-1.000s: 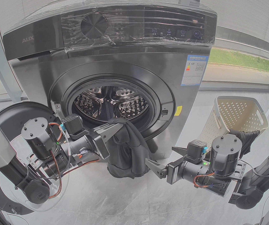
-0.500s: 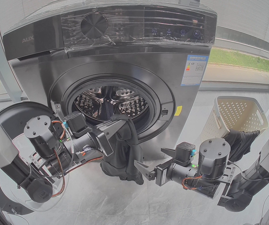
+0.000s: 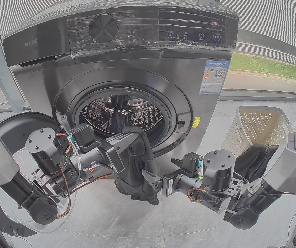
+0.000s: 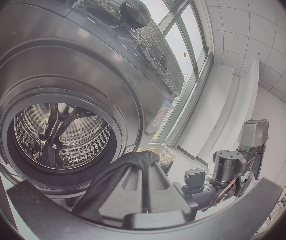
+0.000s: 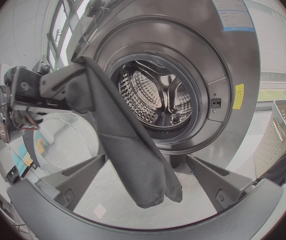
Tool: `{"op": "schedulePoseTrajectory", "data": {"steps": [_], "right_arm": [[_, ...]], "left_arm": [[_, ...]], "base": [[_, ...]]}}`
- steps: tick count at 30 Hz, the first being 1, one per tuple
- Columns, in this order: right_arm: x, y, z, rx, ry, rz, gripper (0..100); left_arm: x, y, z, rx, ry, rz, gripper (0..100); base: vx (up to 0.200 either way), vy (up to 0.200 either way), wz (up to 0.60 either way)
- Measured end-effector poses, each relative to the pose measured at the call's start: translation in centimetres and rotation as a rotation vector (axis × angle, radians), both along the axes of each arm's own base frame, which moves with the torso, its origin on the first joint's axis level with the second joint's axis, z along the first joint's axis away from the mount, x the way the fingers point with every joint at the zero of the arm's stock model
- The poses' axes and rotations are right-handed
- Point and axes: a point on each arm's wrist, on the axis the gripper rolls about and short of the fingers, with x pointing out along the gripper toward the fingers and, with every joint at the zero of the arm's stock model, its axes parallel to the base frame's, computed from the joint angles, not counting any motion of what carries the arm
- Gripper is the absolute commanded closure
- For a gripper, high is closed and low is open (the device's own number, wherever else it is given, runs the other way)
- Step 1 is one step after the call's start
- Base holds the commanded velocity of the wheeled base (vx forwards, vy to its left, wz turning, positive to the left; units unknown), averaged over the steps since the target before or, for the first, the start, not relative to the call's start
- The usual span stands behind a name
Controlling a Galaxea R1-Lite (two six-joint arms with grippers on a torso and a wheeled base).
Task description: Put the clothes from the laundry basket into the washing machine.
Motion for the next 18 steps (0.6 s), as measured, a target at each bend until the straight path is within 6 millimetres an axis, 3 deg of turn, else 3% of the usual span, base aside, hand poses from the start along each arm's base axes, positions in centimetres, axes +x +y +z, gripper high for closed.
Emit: {"op": "schedulePoseTrajectory", "data": {"steps": [18], "right_arm": [[2.4, -0.7, -1.6, -0.042, 0.011, -0.079, 0]], "left_arm": [[-0.5, 0.2, -0.1, 0.006, 0.005, -0.005, 100]], "base": [[0.000, 0.000, 0.00]]}}
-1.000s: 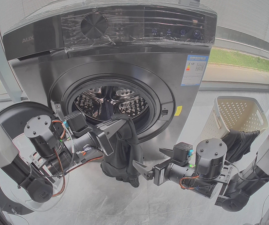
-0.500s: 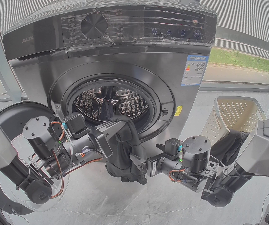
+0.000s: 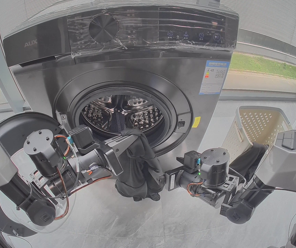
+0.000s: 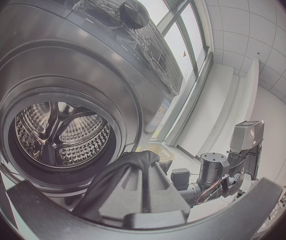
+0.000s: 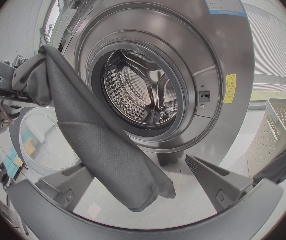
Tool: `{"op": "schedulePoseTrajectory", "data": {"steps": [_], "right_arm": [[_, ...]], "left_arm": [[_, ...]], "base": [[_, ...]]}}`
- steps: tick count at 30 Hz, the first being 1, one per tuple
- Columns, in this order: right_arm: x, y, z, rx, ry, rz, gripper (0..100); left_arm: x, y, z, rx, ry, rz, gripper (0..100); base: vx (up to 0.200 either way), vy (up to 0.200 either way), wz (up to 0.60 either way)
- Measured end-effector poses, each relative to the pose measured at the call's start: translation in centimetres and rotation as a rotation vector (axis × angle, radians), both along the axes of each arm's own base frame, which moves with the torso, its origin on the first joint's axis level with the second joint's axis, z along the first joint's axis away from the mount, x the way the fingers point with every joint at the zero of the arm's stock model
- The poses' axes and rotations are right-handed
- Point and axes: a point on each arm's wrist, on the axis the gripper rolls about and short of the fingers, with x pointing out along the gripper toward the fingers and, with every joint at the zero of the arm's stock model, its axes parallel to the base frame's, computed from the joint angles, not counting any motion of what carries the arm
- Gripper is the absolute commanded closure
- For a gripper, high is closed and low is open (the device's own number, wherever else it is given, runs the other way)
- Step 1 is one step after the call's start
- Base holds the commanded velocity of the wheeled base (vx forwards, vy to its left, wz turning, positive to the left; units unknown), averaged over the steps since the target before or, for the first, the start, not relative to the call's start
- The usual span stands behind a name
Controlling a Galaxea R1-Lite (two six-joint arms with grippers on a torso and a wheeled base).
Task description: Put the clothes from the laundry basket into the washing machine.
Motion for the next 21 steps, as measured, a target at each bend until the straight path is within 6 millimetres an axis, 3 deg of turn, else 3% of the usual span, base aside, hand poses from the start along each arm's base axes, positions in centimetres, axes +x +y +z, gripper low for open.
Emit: {"op": "schedulePoseTrajectory", "data": {"steps": [15, 16, 21], "right_arm": [[-0.4, 2.2, 0.2, 0.052, -0.051, 0.063, 0], [-0.4, 2.3, 0.3, 0.055, -0.054, 0.064, 100], [-0.2, 2.5, 0.4, 0.063, -0.062, 0.064, 100]], "left_arm": [[-0.4, 0.2, -0.1, 0.008, 0.007, 0.000, 100], [-0.4, 0.2, -0.1, 0.008, 0.006, 0.000, 100], [-0.6, 0.2, -0.2, 0.011, 0.010, -0.005, 100]], "base": [[0.000, 0.000, 0.00], [0.000, 0.000, 0.00], [0.000, 0.000, 0.00]]}}
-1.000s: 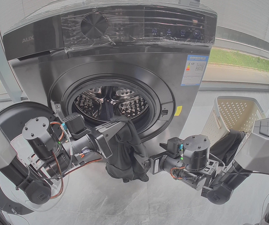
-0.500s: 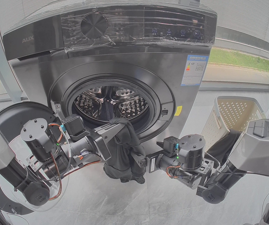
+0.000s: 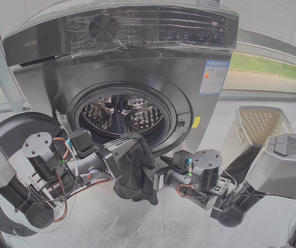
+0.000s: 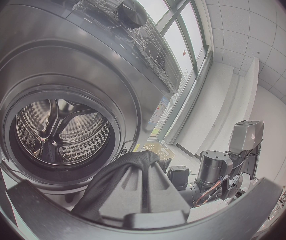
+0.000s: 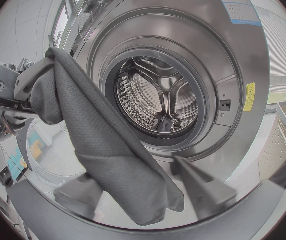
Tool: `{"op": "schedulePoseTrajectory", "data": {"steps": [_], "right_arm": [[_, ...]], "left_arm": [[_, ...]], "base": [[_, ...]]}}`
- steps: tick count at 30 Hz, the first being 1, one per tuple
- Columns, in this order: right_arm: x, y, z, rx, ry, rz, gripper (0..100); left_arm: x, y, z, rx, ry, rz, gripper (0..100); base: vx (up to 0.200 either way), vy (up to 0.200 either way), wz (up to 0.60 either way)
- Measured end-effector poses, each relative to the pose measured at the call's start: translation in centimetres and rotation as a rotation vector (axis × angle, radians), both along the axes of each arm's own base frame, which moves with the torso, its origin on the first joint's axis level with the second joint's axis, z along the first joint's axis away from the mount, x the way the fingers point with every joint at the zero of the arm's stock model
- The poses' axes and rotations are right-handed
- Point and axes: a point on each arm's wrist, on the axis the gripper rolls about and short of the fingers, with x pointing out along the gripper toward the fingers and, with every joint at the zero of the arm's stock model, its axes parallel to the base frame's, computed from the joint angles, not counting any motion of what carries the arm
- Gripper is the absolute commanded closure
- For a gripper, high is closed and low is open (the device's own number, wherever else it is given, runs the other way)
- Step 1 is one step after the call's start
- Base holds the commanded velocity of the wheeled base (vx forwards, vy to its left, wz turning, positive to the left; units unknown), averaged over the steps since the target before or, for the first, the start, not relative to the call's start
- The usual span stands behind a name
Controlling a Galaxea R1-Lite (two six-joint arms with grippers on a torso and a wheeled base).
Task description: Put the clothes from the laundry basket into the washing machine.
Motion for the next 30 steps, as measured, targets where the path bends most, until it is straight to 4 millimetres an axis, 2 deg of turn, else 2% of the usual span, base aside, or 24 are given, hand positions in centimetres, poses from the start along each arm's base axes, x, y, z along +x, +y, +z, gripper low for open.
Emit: {"op": "schedulePoseTrajectory", "data": {"steps": [12, 18, 19, 30], "right_arm": [[-0.4, -0.5, 1.0, 0.012, -0.011, -0.005, 100], [-1.1, -1.9, 2.3, 0.016, -0.015, -0.023, 100], [-1.2, -2.2, 2.5, 0.018, -0.016, -0.029, 100], [-1.9, -4.7, 5.2, 0.049, -0.039, -0.069, 100]], "left_arm": [[-0.2, 0.0, -0.3, 0.008, 0.012, -0.003, 100], [-0.7, 0.3, -1.0, 0.035, 0.032, -0.013, 100], [-0.8, 0.3, -1.1, 0.040, 0.034, -0.015, 0], [-1.2, 0.4, -1.7, 0.058, 0.055, -0.022, 0]], "base": [[0.000, 0.000, 0.00], [0.000, 0.000, 0.00], [0.000, 0.000, 0.00], [0.000, 0.000, 0.00]]}}
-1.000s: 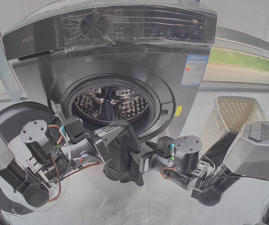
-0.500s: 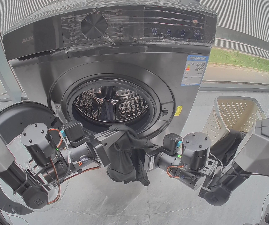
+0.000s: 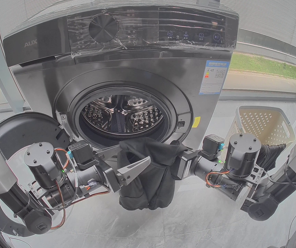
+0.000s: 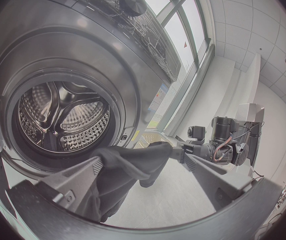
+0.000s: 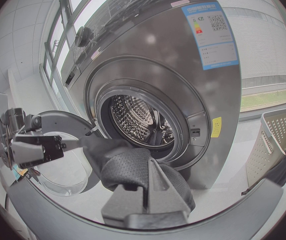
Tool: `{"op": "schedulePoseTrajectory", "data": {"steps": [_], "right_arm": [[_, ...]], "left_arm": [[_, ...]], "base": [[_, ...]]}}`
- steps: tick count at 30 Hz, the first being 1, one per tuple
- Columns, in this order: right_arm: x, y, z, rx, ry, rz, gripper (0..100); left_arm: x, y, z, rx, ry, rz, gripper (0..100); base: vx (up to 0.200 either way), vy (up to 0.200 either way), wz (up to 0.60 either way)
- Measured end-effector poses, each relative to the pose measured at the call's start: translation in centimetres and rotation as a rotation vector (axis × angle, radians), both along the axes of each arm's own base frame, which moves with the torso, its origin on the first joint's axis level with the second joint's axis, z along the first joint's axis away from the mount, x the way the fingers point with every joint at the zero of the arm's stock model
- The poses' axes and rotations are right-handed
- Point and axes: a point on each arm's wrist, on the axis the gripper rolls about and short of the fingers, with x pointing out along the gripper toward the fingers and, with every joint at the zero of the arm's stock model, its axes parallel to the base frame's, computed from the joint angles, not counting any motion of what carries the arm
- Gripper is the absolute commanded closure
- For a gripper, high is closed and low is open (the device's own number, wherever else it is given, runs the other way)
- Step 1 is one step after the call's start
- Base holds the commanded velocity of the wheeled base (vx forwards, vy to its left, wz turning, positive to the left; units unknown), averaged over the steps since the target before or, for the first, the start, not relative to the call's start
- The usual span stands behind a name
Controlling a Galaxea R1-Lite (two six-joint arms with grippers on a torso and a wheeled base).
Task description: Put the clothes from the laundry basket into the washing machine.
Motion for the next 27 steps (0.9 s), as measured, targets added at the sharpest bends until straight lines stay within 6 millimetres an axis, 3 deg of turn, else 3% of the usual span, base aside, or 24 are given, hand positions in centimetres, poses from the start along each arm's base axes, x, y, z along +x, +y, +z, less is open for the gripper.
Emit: {"op": "schedulePoseTrajectory", "data": {"steps": [11, 27], "right_arm": [[-0.3, -0.9, 1.0, 0.021, -0.017, -0.016, 100], [-0.5, -1.1, 2.7, 0.054, -0.066, -0.010, 100]], "left_arm": [[-1.0, 0.6, -1.5, 0.046, 0.067, 0.000, 0], [-0.8, 1.2, -4.1, 0.161, 0.099, 0.020, 0]], "base": [[0.000, 0.000, 0.00], [0.000, 0.000, 0.00]]}}
